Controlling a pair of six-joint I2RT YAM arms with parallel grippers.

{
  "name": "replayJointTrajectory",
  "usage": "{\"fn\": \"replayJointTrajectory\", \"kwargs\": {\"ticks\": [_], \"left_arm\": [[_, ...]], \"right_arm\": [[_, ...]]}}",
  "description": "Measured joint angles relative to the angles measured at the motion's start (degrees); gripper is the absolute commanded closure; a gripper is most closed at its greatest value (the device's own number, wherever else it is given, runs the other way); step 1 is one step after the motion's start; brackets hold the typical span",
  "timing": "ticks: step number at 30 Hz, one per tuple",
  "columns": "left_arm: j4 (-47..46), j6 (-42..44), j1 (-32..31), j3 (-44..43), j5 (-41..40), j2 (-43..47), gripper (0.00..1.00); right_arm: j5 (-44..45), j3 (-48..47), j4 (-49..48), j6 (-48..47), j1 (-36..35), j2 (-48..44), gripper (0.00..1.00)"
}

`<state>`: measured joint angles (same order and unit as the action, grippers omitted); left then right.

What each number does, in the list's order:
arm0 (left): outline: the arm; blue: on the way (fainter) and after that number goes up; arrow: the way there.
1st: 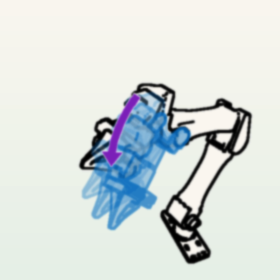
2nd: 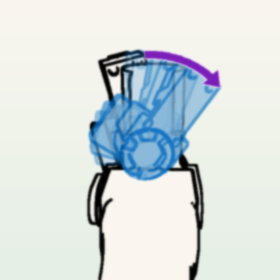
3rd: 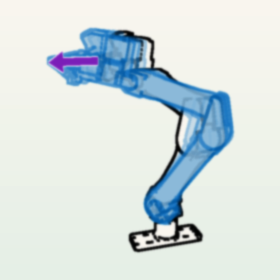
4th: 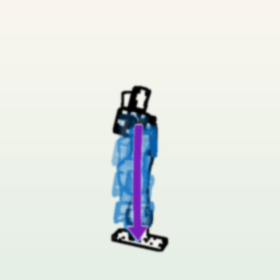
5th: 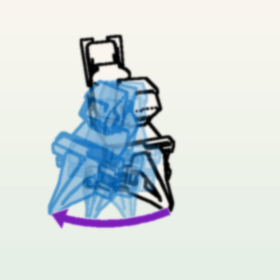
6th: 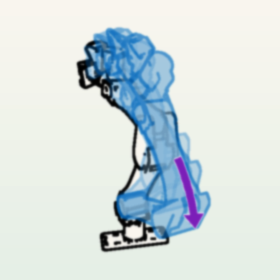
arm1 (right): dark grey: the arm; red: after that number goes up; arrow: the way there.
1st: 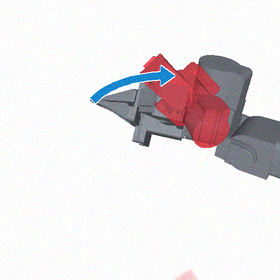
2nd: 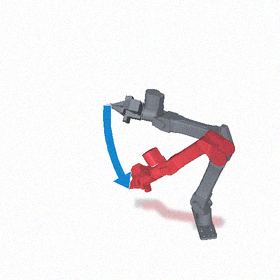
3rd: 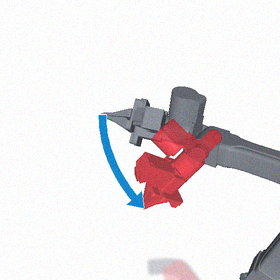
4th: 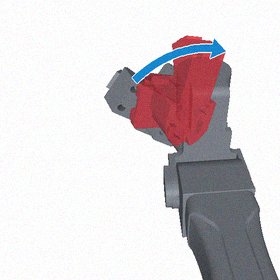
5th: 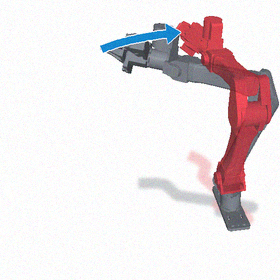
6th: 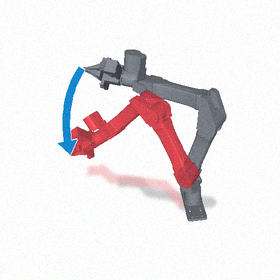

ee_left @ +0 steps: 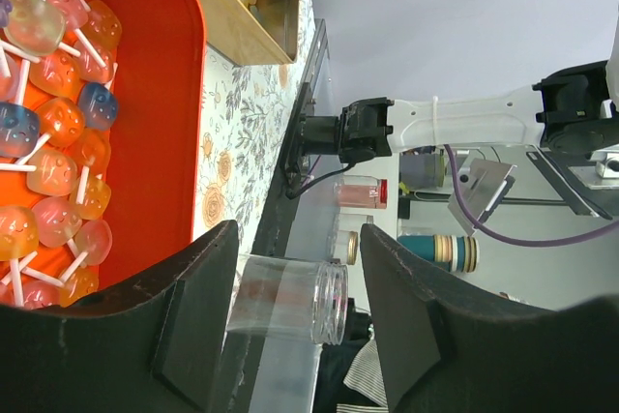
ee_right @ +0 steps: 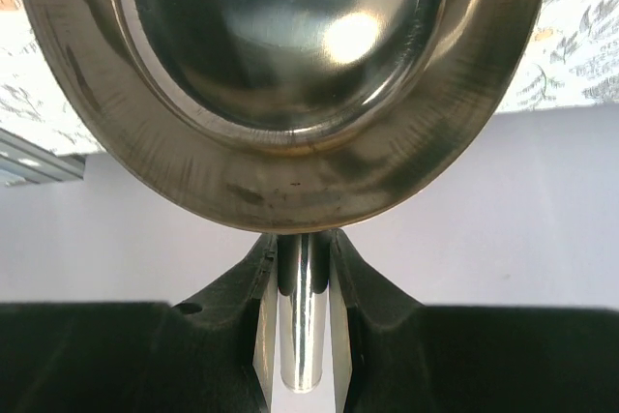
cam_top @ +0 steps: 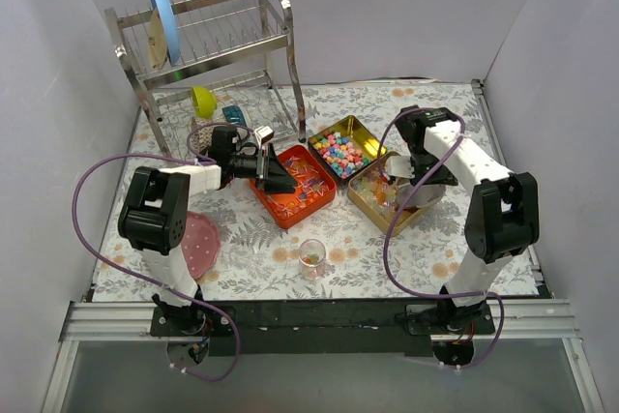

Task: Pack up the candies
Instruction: Scoop the fake candies from the storage box.

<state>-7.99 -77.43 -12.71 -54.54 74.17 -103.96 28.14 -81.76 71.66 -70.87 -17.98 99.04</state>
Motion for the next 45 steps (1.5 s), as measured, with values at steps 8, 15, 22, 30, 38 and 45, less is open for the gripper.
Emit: {"fn": "replayJointTrajectory", "kwargs": {"ticks": [8, 15, 22, 30, 38, 45], "left_arm": [[0.42, 0.76, -0.02, 0.00, -1.57, -1.77, 0.67], [2.95, 3.63, -0.79, -1.31, -6.34, -4.48, 0.89], [6.86, 6.34, -3.26, -4.98, -9.75, -10.19, 0.99], [8.24, 9.33, -6.34, -10.80, -11.80, -16.96, 1.00], [8.46, 9.66, -6.97, -11.93, -11.82, -17.70, 1.00], [7.72, 9.33, -6.97, -11.61, -11.23, -17.70, 1.00]], "right_arm": [[-0.94, 0.81, -1.22, 2.10, -0.90, 0.00, 0.99], [-0.85, 0.61, -1.62, 2.03, -2.78, 0.00, 0.99], [-2.49, -2.05, -1.36, 3.30, -4.66, 1.51, 0.99], [-2.89, -2.12, -1.49, 4.48, -4.81, 1.66, 0.99], [-3.41, -0.42, -1.55, 9.25, -4.92, 1.14, 0.99], [-2.32, 6.56, -7.32, 11.82, -5.88, -1.81, 0.99]]}}
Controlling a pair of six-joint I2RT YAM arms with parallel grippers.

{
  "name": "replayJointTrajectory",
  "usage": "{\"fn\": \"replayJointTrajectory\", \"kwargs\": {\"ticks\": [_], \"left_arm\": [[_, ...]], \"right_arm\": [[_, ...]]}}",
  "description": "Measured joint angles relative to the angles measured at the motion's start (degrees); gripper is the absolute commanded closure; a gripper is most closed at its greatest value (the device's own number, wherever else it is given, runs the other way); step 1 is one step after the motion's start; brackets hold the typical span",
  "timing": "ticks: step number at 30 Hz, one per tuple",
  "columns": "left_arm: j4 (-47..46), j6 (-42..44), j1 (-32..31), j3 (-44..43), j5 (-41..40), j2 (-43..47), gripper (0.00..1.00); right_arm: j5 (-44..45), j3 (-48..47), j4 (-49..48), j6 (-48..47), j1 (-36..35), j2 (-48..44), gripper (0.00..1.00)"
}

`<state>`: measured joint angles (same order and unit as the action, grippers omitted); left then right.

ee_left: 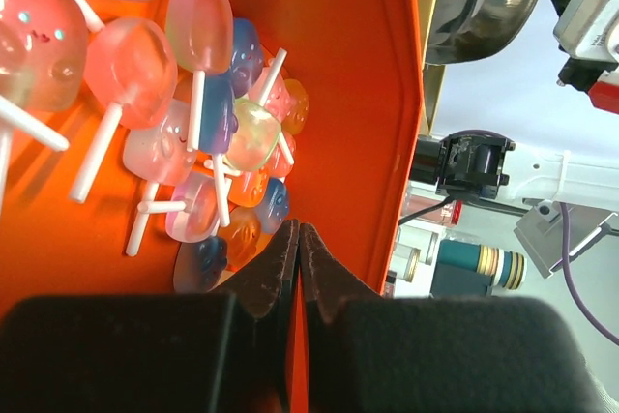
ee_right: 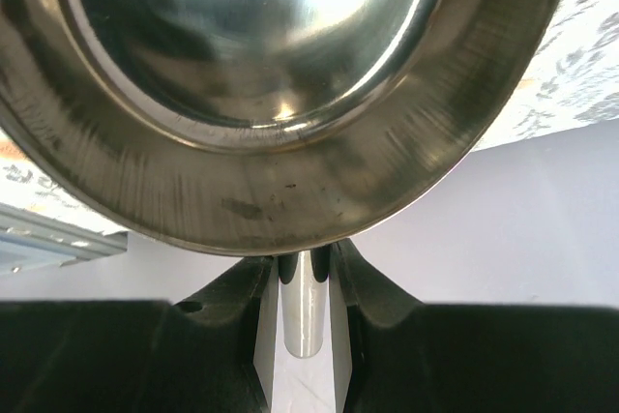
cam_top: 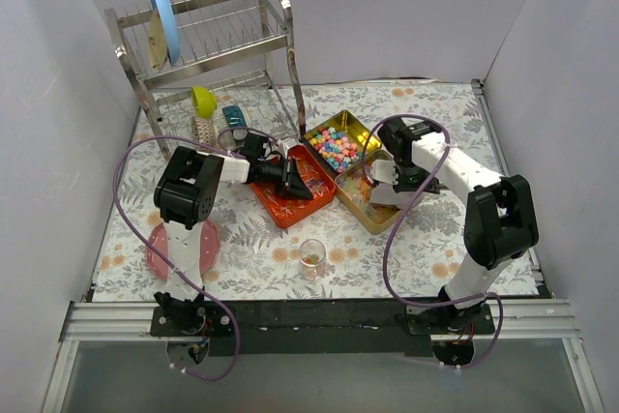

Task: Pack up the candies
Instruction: Scoop the fake candies from the storage box.

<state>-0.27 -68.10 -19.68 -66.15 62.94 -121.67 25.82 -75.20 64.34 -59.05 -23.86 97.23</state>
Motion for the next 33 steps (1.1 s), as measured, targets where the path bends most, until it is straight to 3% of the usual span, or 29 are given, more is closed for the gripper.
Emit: {"fn": "replayJointTrajectory", "kwargs": {"ticks": [14, 24, 33], "left_arm": [[-0.72, -0.94, 0.00, 0.00, 0.96, 0.00, 0.99], [-1.31, -1.18, 0.00, 0.13, 1.38, 0.00, 0.99], [-3.78, -1.18, 0.04, 2.23, 1.73, 0.37, 0.99]], "right_arm": [[5.03, -7.45, -1.31, -6.14, -0.98, 1.70, 0.99], [9.22, -4.55, 0.72, -16.02, -0.59, -2.38, 0.99], [12.87, -5.68, 1.11, -17.64, -0.94, 2.36, 0.99]]}}
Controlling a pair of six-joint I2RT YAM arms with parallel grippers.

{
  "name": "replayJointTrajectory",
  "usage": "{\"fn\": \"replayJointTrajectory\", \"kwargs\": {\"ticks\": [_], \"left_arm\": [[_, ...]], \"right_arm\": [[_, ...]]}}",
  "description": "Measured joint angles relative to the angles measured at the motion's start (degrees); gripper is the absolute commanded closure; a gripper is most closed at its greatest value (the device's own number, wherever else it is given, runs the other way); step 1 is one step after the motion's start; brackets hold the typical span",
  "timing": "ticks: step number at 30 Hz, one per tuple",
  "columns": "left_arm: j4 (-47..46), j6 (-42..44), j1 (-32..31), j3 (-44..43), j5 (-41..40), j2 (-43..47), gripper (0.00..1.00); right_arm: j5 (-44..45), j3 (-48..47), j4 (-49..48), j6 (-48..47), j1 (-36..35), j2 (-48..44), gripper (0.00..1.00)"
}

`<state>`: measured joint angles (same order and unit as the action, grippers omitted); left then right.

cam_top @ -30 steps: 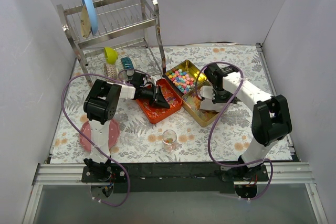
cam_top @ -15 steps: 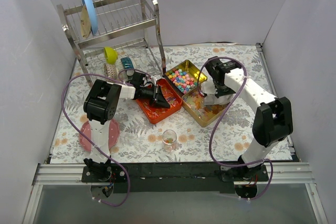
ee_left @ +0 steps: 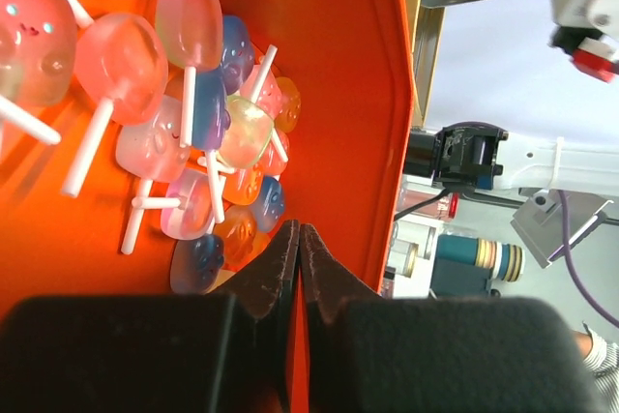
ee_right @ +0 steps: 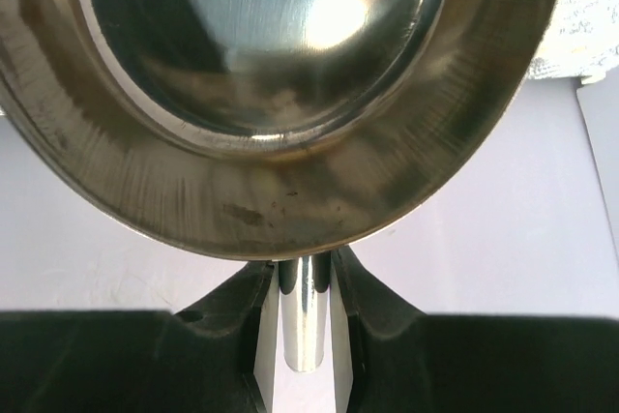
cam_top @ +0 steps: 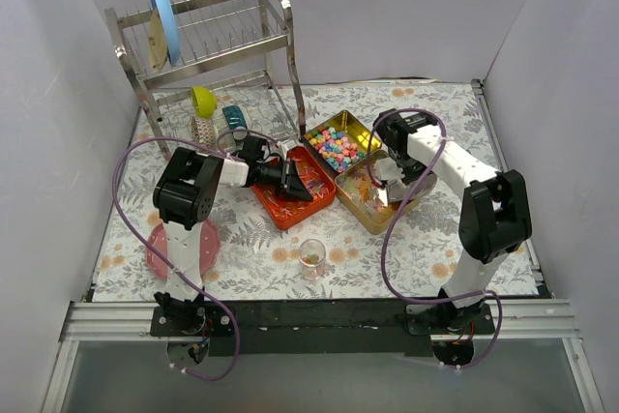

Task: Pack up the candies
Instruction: Scoop the fake candies from the storage box.

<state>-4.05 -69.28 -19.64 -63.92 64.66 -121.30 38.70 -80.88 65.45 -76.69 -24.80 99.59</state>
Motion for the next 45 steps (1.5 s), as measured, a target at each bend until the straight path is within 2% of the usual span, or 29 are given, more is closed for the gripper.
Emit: {"fn": "replayJointTrajectory", "kwargs": {"ticks": [11, 23, 38, 45], "left_arm": [[-1.16, 0.76, 0.00, 0.94, 0.31, 0.13, 0.99], [-1.11, 1.62, -0.02, 1.33, 0.59, 0.24, 0.99], [-0.96, 1.62, -0.11, 1.31, 0.70, 0.24, 0.99], [-2.64, 1.53, -0.24, 2.47, 1.64, 0.28, 0.99]], "right_arm": [[2.08, -1.92, 0.79, 3.45, -5.33, 6.14, 0.99], [3.50, -8.28, 7.69, 14.73, -8.72, 11.54, 0.99], [1.73, -6.73, 8.68, 25.94, -12.92, 11.19, 0.99], [-3.85, -9.42, 9.92, 27.96, -14.23, 13.38, 0.99]]}}
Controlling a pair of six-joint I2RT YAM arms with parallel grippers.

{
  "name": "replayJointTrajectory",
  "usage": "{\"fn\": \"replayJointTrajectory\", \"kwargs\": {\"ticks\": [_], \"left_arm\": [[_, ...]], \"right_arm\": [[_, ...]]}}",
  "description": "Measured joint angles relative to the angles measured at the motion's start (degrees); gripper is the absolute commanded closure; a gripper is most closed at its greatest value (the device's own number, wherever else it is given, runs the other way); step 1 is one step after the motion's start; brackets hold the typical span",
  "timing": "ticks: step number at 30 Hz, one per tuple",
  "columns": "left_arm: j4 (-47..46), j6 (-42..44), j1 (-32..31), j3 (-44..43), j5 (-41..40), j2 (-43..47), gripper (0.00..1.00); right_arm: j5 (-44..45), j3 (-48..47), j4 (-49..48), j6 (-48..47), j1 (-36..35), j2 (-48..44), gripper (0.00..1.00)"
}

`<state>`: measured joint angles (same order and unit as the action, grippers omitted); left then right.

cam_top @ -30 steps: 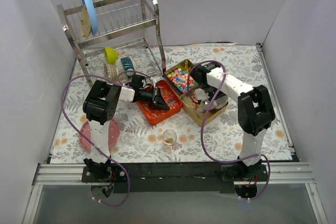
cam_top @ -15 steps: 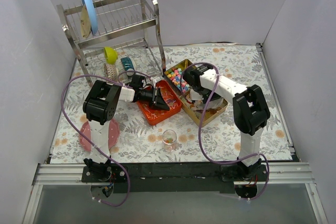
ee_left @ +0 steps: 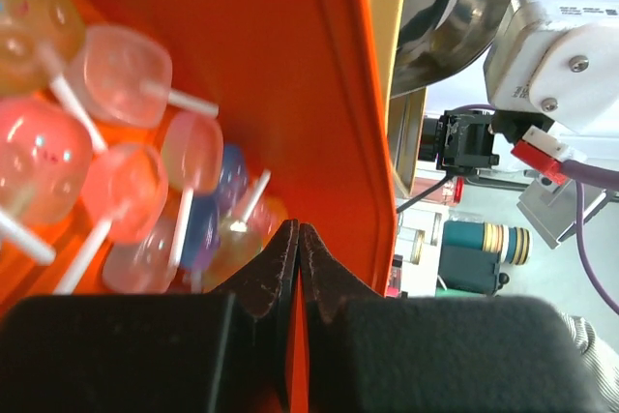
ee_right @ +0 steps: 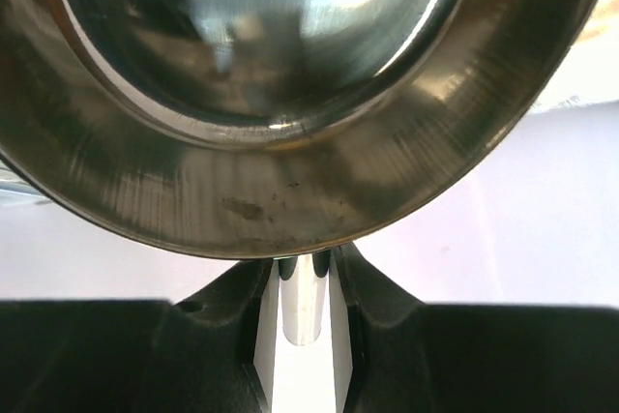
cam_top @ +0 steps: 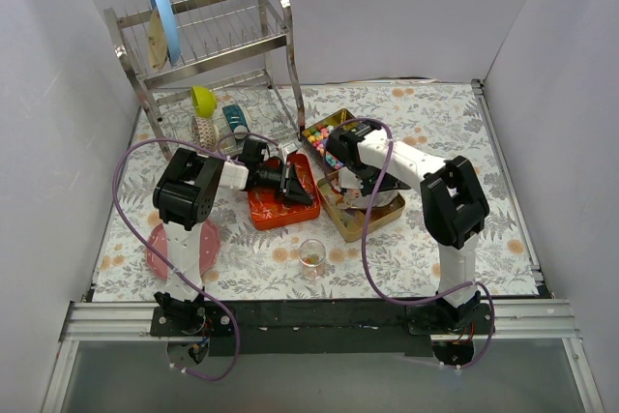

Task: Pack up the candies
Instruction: Scoop the fake candies from the storage box.

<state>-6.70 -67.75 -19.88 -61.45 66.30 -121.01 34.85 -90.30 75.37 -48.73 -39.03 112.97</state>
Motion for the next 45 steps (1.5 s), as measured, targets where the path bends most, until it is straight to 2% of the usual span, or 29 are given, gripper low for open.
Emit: {"fn": "replayJointTrajectory", "kwargs": {"ticks": [11, 19, 33, 45], "left_arm": [[-1.31, -1.07, -0.04, 0.37, 0.59, 0.00, 0.99], [-1.55, -2.58, -0.24, -0.15, 0.57, -0.09, 0.99], [-2.71, -3.43, -0.07, 0.17, 0.57, -0.09, 1.00], [-7.23, -6.75, -0.11, 1.09, 0.55, -0.42, 0.99]], "right_arm": [[-4.79, 1.40, 1.14, 5.46, 0.72, -0.90, 0.99], [-5.14, -5.01, 5.79, 8.26, 0.37, 2.89, 0.99], [-6.88, -1.73, 1.33, 15.02, -3.80, 2.21, 0.99], [-7.10, -6.45, 4.76, 16.85, -3.87, 5.66, 0.99]]}}
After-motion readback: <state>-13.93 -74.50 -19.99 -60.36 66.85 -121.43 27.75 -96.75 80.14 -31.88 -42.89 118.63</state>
